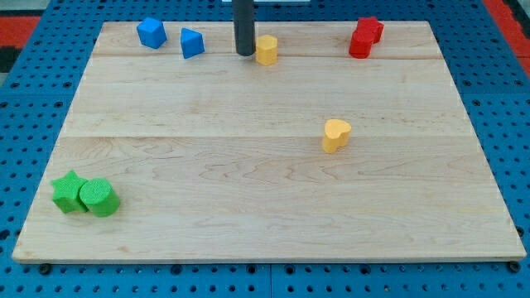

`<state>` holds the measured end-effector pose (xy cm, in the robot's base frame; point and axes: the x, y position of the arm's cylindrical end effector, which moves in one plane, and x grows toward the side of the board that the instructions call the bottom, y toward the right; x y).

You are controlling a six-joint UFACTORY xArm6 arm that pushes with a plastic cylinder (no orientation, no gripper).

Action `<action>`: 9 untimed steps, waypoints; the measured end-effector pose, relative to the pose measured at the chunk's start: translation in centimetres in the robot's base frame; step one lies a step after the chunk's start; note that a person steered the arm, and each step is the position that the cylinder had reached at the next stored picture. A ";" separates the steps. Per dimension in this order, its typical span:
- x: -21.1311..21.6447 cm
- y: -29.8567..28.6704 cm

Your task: Move the yellow hexagon towards the top center

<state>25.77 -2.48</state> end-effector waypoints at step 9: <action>-0.6 -1.3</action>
